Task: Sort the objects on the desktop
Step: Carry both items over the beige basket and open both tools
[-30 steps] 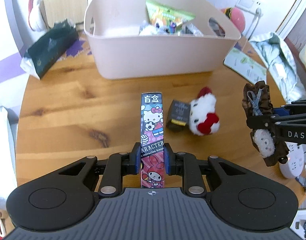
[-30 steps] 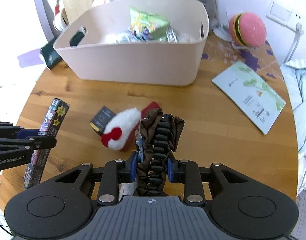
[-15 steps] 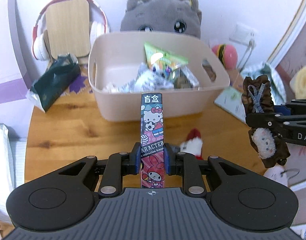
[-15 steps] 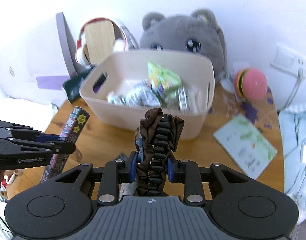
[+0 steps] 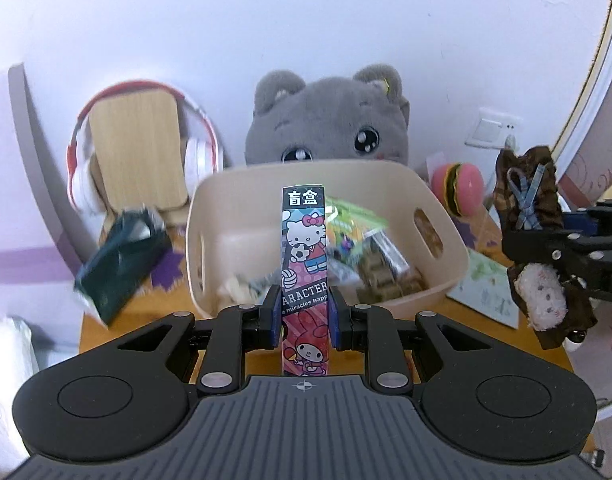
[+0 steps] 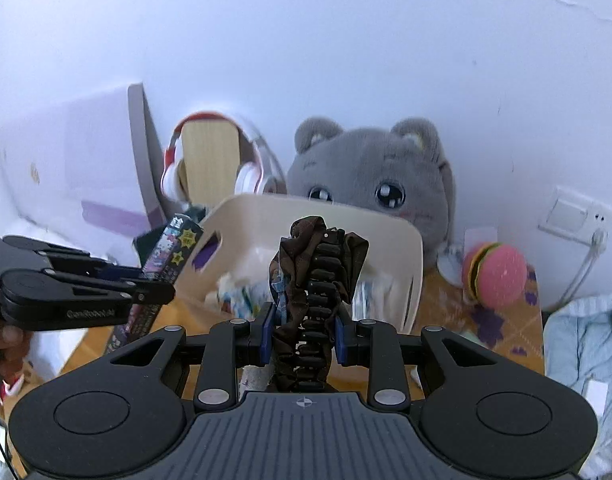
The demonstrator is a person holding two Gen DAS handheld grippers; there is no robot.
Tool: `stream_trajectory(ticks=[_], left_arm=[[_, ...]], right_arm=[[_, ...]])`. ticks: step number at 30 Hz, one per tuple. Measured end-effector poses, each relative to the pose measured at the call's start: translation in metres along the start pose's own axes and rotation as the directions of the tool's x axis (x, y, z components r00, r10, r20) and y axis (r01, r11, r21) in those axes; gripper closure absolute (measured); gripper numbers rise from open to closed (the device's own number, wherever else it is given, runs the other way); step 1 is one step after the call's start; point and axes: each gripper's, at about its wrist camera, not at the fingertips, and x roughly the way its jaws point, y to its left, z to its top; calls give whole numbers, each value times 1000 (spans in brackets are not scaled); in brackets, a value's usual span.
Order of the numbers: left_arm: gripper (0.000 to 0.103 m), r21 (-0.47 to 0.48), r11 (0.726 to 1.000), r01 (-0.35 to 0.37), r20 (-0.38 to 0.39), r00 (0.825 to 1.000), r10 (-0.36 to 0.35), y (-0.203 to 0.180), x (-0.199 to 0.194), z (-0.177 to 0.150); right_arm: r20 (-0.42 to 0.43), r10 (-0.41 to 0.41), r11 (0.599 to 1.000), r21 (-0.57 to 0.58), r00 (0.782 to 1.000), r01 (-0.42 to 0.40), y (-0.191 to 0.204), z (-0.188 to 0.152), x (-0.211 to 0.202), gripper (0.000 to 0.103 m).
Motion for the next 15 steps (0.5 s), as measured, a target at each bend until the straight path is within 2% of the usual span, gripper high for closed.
stream_trajectory(ticks=[4, 7, 15], left_arm=[[80, -10, 1000, -16, 11, 1000, 16, 2, 15, 15], [80, -80, 997, 7, 28, 1000, -5, 9, 27, 29], [80, -80, 995, -57, 18, 998, 59, 14, 70, 44]], right_arm=[[40, 14, 1000, 23, 999, -15, -3, 13, 4, 76], [56, 15, 1000, 25, 998, -17, -5, 24, 14, 76], [53, -23, 999, 48, 998, 20, -15, 43, 58, 76]])
